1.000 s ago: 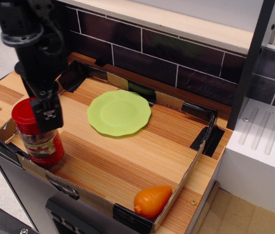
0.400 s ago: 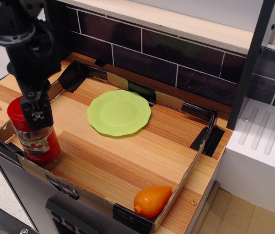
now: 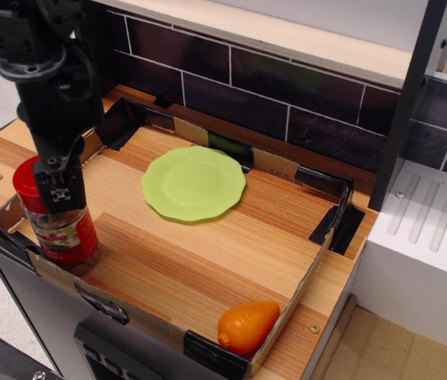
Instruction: Topple basil bottle
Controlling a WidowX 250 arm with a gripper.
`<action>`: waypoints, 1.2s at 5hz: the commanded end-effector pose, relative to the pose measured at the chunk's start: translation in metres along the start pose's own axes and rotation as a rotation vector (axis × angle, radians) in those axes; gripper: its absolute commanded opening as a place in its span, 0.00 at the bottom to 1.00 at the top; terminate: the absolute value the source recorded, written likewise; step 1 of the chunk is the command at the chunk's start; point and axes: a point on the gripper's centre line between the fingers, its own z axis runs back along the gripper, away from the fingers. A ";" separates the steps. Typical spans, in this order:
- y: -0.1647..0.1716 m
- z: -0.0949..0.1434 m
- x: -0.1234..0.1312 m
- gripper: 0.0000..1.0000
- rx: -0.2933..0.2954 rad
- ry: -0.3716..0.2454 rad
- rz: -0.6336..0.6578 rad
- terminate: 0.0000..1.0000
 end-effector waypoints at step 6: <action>-0.041 -0.036 0.071 0.00 0.057 0.188 -0.140 0.00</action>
